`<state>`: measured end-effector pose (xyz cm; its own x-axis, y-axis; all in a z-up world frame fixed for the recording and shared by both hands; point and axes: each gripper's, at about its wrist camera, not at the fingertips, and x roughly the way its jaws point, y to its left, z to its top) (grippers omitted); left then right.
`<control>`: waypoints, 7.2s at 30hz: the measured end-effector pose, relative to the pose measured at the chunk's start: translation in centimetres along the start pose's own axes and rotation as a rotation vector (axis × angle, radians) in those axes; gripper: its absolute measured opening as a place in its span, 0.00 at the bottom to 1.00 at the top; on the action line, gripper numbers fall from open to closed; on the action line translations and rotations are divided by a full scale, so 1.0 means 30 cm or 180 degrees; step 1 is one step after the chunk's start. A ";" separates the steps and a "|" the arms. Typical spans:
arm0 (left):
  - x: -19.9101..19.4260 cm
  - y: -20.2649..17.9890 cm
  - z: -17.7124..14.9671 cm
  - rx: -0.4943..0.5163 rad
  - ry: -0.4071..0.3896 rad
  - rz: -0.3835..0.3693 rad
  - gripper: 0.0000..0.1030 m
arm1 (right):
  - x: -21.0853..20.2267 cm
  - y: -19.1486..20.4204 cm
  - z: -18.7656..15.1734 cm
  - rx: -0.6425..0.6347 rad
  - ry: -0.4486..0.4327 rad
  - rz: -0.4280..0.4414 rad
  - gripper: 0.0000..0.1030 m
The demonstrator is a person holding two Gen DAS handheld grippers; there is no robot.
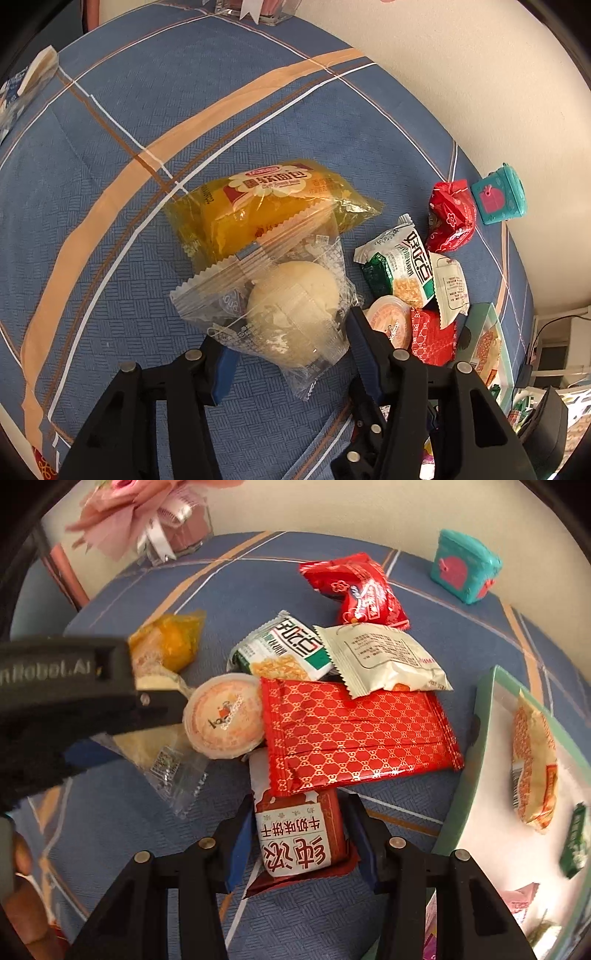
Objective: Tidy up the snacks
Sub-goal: 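Grasp the clear bun bag with the left tool while the right tool grasps the red milk biscuit pack, then carry both snacks into the white tray and open both tools, then withdraw both open tools from the tray toward the snack pile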
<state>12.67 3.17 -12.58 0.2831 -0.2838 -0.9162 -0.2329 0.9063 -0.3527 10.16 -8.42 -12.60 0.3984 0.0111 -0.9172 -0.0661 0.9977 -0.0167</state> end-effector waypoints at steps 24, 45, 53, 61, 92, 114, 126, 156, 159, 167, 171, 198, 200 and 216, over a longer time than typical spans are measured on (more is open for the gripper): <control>-0.142 -0.036 -0.027 -0.0050 -0.0231 -0.0160 0.42 | -0.096 -0.081 -0.050 0.0483 -0.0040 0.0366 0.41; -0.349 -0.060 -0.047 -0.0030 -0.0663 -0.0361 0.42 | -0.370 -0.127 -0.055 0.0642 -0.0560 0.0641 0.41; -0.411 -0.067 -0.061 -0.0044 -0.0811 -0.0398 0.42 | -0.452 -0.155 -0.039 0.0704 -0.0772 0.0722 0.41; -0.415 -0.084 -0.076 -0.0016 -0.0824 -0.0403 0.42 | -0.456 -0.204 -0.041 0.0842 -0.0773 0.0694 0.41; -0.154 -0.574 -0.288 0.0997 -0.0336 -0.0499 0.42 | -0.337 -0.747 -0.198 0.2023 -0.0444 0.0220 0.41; 0.039 -0.704 -0.342 0.1163 0.0151 -0.0754 0.42 | -0.268 -0.849 -0.207 0.2127 -0.0362 0.0004 0.41; 0.075 -0.725 -0.367 0.1266 0.0325 -0.0514 0.43 | -0.273 -0.872 -0.225 0.2173 -0.0306 -0.0098 0.43; -0.252 -0.613 -0.369 0.1624 -0.0432 -0.0003 0.51 | -0.517 -0.715 -0.240 0.1901 -0.0551 -0.0235 0.43; -0.260 -0.596 -0.375 0.1651 -0.0466 0.0068 0.51 | -0.523 -0.684 -0.263 0.1914 -0.0539 -0.0217 0.43; -0.266 -0.532 -0.399 0.1653 -0.0467 0.0199 0.51 | -0.502 -0.627 -0.298 0.1823 -0.0442 -0.0176 0.43; -0.261 -0.518 -0.401 0.1650 -0.0454 0.0229 0.51 | -0.491 -0.629 -0.295 0.1813 -0.0420 -0.0168 0.43; -0.230 -0.450 -0.343 0.1392 -0.0439 0.0265 0.95 | -0.409 -0.659 -0.302 0.2000 -0.0231 -0.0333 1.00; -0.225 -0.444 -0.338 0.1394 -0.0441 0.0296 0.95 | -0.400 -0.653 -0.300 0.1969 -0.0207 -0.0340 1.00; -0.223 -0.312 -0.202 0.1045 -0.0579 0.0199 0.96 | -0.370 -0.559 -0.222 0.1784 -0.0443 -0.0248 1.00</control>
<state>7.31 -5.32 -4.29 0.4451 -0.1914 -0.8748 0.0473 0.9806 -0.1904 0.75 -25.71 -4.81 0.5017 -0.0929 -0.8600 0.4474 0.8788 0.1661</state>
